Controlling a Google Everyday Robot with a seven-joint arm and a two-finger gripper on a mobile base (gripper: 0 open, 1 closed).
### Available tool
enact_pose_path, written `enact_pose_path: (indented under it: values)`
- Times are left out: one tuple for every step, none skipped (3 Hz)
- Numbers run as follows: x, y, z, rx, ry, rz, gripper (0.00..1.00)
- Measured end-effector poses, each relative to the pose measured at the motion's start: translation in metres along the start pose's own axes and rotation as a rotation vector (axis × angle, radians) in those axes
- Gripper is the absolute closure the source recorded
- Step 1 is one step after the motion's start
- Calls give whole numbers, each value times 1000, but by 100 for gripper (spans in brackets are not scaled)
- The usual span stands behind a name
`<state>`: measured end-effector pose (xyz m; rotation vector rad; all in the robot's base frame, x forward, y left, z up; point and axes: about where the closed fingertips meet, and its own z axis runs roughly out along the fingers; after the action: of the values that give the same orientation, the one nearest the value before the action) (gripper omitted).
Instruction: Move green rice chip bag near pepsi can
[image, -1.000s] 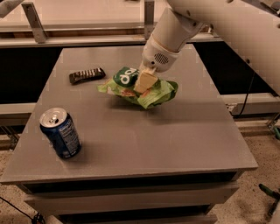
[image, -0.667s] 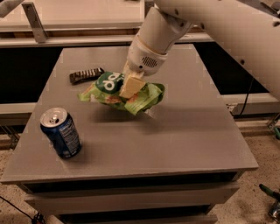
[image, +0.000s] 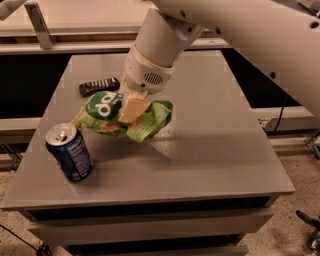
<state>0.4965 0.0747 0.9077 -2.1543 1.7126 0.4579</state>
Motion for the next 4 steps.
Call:
enact_pose_path:
  values:
    - [0, -1, 0, 2, 0, 0, 59]
    - [-1, 0, 1, 2, 0, -2, 35]
    - [-3, 0, 1, 2, 0, -4, 12]
    - [-4, 0, 1, 3, 0, -7, 0]
